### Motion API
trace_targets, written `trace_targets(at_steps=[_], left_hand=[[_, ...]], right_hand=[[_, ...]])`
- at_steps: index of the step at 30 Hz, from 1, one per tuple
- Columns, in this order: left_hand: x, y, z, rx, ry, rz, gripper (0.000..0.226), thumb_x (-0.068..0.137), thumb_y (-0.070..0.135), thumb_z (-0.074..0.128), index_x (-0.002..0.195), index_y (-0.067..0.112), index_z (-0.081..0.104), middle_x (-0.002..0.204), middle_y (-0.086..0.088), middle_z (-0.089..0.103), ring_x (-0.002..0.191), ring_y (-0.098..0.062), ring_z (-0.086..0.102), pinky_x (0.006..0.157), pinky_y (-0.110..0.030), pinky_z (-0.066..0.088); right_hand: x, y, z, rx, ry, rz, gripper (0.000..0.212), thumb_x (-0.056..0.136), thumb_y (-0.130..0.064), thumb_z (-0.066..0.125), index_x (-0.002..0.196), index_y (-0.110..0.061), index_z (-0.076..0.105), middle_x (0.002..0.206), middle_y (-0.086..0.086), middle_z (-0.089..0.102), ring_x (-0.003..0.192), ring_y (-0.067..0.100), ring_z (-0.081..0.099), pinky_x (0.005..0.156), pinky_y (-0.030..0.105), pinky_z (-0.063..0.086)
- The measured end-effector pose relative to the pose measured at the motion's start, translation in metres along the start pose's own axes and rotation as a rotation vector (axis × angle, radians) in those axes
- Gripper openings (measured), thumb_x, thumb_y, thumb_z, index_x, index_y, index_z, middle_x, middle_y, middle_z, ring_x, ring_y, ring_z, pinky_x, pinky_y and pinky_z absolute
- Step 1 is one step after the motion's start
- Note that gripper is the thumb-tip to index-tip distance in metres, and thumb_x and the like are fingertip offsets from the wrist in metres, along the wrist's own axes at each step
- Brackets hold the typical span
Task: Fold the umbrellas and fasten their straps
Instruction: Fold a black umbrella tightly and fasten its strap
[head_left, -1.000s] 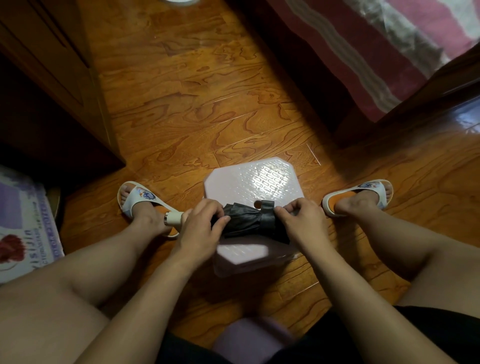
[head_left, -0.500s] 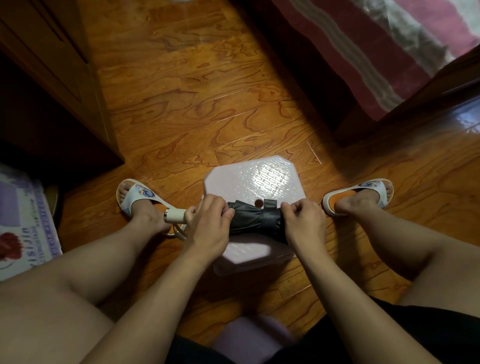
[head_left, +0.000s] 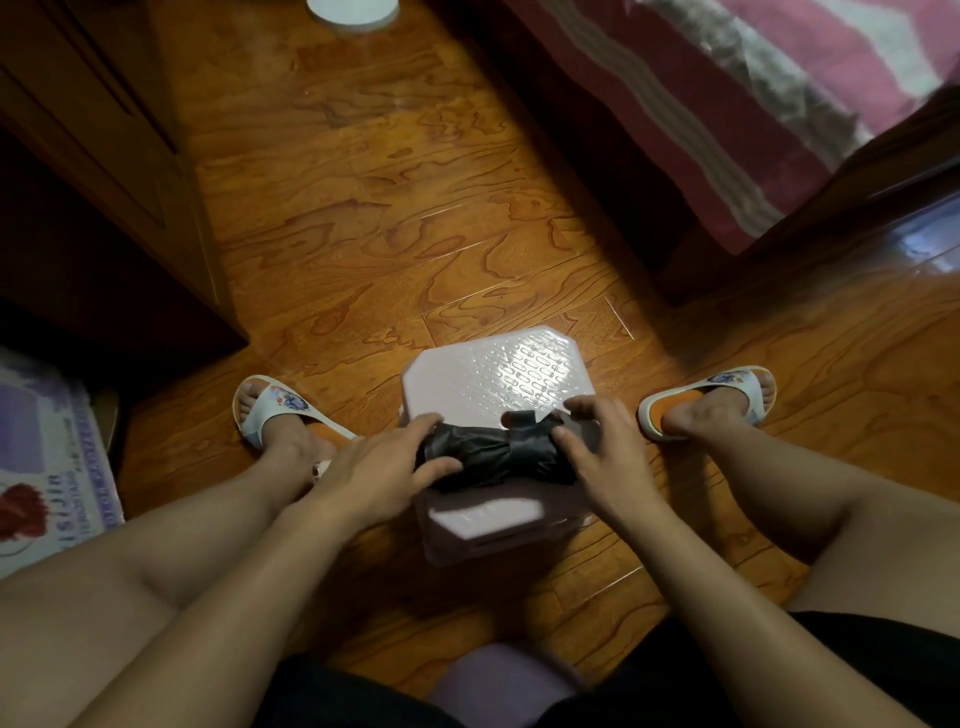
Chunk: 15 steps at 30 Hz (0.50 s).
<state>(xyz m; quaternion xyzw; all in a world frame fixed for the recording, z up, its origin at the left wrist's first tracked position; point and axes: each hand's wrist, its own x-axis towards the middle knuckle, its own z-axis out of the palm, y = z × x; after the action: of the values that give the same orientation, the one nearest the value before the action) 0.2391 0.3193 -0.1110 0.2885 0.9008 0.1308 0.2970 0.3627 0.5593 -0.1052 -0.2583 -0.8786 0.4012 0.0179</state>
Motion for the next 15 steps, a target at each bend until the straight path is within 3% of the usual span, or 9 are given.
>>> trace_targets(at_steps=[3, 6, 10, 13, 15], left_hand=[[-0.008, -0.001, 0.009, -0.04, 0.271, 0.022, 0.068, 0.091, 0.058, 0.063, 0.15, 0.032, 0.04, 0.126, -0.001, 0.055, 0.119, -0.027, 0.052, 0.098, -0.044, 0.039], [-0.007, -0.001, 0.018, -0.027, 0.276, 0.017, 0.062, 0.092, 0.056, 0.061, 0.148, 0.036, 0.042, 0.125, 0.003, 0.043, 0.123, -0.021, 0.041, 0.102, -0.04, 0.03], [-0.006, 0.008, 0.022, -0.133, 0.328, 0.105, 0.053, 0.091, 0.056, 0.064, 0.139, 0.036, 0.051, 0.13, 0.006, 0.045, 0.123, -0.015, 0.04, 0.101, -0.039, 0.033], [-0.001, 0.018, 0.031, -0.21, 0.445, 0.024, 0.026, 0.094, 0.043, 0.065, 0.115, 0.028, 0.061, 0.114, 0.007, 0.053, 0.114, -0.02, 0.049, 0.093, -0.04, 0.036], [0.003, 0.023, 0.035, -0.226, 0.485, -0.043, 0.024, 0.095, 0.039, 0.064, 0.114, 0.026, 0.057, 0.113, 0.007, 0.053, 0.113, -0.02, 0.049, 0.092, -0.038, 0.032]], right_hand=[[-0.004, 0.011, -0.002, -0.1, 0.001, -0.171, 0.045, 0.09, -0.019, 0.073, 0.133, -0.021, 0.061, 0.118, -0.005, 0.046, 0.113, 0.007, 0.037, 0.091, 0.017, 0.03], [-0.005, 0.014, 0.001, -0.215, -0.016, -0.236, 0.043, 0.089, -0.023, 0.074, 0.131, -0.023, 0.065, 0.124, 0.001, 0.045, 0.119, 0.011, 0.033, 0.094, 0.026, 0.029], [0.005, 0.007, -0.004, -0.17, 0.012, -0.232, 0.02, 0.088, -0.03, 0.077, 0.106, -0.022, 0.073, 0.115, -0.005, 0.048, 0.113, 0.013, 0.036, 0.09, 0.03, 0.033], [0.01, 0.005, -0.006, -0.138, -0.014, -0.18, 0.011, 0.089, -0.032, 0.073, 0.087, -0.028, 0.063, 0.107, -0.009, 0.05, 0.107, 0.01, 0.037, 0.084, 0.029, 0.031], [0.012, 0.003, -0.004, -0.138, -0.026, -0.131, 0.014, 0.091, -0.035, 0.07, 0.086, -0.029, 0.059, 0.106, -0.01, 0.05, 0.106, 0.01, 0.036, 0.082, 0.027, 0.029]])
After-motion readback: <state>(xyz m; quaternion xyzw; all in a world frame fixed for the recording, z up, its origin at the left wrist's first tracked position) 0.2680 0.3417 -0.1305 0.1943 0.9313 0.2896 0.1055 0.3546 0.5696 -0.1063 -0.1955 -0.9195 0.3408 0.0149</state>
